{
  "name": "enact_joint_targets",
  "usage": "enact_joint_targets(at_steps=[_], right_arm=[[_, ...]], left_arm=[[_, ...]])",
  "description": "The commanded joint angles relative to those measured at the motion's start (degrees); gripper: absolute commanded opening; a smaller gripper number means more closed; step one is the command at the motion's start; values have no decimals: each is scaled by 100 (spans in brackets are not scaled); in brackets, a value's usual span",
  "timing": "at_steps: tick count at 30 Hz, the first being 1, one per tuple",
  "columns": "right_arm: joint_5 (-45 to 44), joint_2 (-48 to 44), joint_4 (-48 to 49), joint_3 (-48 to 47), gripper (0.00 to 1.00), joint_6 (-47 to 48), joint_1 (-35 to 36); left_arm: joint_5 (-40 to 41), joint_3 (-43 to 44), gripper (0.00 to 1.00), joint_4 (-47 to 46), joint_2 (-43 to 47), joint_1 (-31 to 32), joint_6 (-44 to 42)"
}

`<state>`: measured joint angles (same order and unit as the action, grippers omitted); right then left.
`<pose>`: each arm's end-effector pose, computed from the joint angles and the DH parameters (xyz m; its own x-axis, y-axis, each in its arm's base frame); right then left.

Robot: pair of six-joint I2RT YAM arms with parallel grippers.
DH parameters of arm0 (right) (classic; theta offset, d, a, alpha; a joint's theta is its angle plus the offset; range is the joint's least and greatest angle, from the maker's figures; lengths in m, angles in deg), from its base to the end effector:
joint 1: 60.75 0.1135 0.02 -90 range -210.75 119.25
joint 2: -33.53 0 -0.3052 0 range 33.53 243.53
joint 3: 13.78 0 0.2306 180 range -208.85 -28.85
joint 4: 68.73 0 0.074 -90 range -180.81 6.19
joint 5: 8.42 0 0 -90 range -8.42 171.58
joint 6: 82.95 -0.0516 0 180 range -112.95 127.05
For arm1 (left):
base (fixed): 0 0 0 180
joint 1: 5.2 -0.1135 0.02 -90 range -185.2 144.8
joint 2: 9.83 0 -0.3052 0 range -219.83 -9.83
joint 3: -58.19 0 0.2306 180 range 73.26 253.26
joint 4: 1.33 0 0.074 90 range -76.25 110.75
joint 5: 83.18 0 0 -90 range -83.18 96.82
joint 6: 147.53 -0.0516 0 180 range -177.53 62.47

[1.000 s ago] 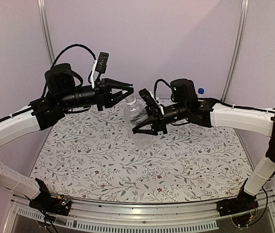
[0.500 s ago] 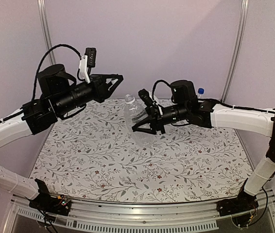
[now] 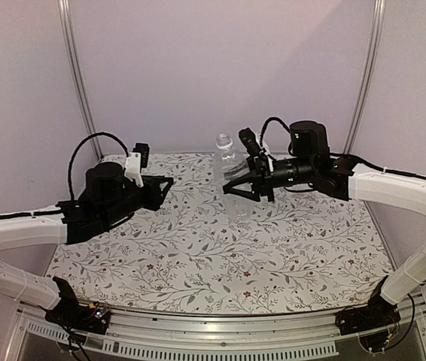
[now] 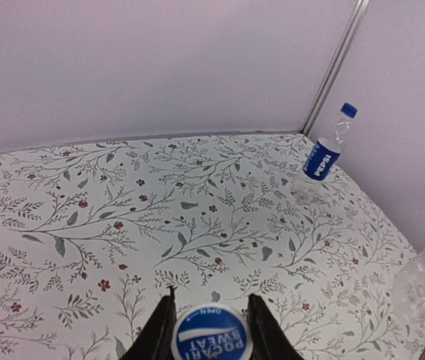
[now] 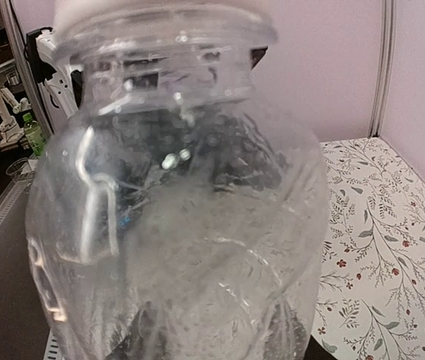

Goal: Unscrew the bottle caps

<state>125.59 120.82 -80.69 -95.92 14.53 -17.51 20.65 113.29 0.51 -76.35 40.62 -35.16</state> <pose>0.2242 0.2600 0.3650 -0.0854 -0.2088 -0.9742 -0.9960 0.0422 0.0783 0.1797 -0.1673 0.3193 -0.3511 -0.1689 -0.9210 0.4332 0.8427 -0.3197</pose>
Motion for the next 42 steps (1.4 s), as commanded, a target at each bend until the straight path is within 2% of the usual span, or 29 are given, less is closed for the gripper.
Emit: enact_joint_targets(at_steps=[1, 8, 18, 31, 42], right_arm=[[-169, -311, 269, 180, 42, -119, -99], [-244, -370, 428, 357, 43, -236, -154], [-238, -340, 505, 429, 43, -286, -211], [-268, -260, 515, 474, 43, -308, -229], [-250, -230, 523, 509, 43, -292, -246]], left_arm=[[121, -340, 25, -822, -388, -80, -137], [-275, -649, 28, -1393, -1510, -76, -57], [-317, -884, 30, -1792, -2684, 11, -46], [-299, -794, 31, -2079, -3469, 155, 10], [-192, -752, 38, -1993, -3596, 209, -77]])
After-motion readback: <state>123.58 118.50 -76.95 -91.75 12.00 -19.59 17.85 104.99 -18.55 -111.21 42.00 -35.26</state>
